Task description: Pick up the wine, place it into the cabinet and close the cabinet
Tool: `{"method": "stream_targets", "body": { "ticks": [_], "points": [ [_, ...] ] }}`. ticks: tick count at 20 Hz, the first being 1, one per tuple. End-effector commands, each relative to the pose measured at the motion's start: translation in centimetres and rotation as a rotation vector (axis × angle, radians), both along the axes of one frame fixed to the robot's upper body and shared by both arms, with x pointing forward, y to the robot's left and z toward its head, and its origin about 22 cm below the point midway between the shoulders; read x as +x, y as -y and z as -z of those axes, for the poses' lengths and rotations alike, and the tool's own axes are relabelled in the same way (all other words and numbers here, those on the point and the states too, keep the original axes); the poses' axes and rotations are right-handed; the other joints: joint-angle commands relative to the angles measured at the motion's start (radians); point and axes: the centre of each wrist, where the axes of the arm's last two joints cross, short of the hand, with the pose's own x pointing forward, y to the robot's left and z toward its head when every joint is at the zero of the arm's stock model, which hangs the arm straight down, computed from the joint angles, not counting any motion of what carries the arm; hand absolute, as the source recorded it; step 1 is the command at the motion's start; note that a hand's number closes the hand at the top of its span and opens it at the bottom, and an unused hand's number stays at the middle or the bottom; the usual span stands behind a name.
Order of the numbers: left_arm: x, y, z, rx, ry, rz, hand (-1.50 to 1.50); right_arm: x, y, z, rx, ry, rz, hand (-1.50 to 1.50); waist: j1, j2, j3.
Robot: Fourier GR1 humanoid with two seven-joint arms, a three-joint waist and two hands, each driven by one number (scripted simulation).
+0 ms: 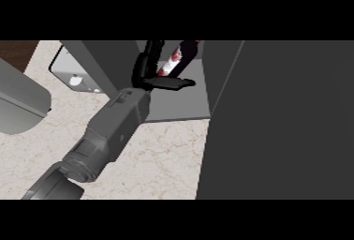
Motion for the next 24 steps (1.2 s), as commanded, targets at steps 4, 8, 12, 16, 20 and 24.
{"method": "stream_targets", "body": {
  "ticks": [4, 8, 12, 16, 20, 24],
  "points": [
    [0.3, -1.2, -0.9, -0.018, 0.010, 0.114, -1.50, -1.4, 0.6, -0.9, -0.002, -0.012, 0.049, -1.50, 0.066, -0.032, 0.006],
    [-1.2, 2.9, -1.1, -0.017, 0.056, 0.127, -1.50, -1.6, -0.2, -0.5, 0.013, -0.029, 0.058, -1.50, 0.075, -0.036, 0.006],
    [-1.4, 3.7, -4.1, -0.025, 0.064, 0.201, -1.50, -2.0, -0.4, -0.6, 0.011, -0.015, 0.056, -1.50, 0.090, -0.041, 0.006],
    [-4.6, 5.6, -3.7, -0.015, 0.085, 0.244, -1.50, -2.0, 0.0, -0.7, -0.003, -0.010, 0.070, -1.50, 0.103, -0.047, 0.007],
    [-8.1, 8.0, -5.6, -0.075, 0.048, 0.251, -1.50, -2.4, 0.5, -0.4, 0.003, -0.027, 0.040, -1.50, 0.075, -0.042, 0.007],
    [-12.5, 8.6, -5.9, -0.099, 0.048, 0.239, -1.50, -1.7, 0.0, -2.1, -0.030, -0.010, 0.041, -1.50, 0.085, -0.042, 0.006]
  ]
}}
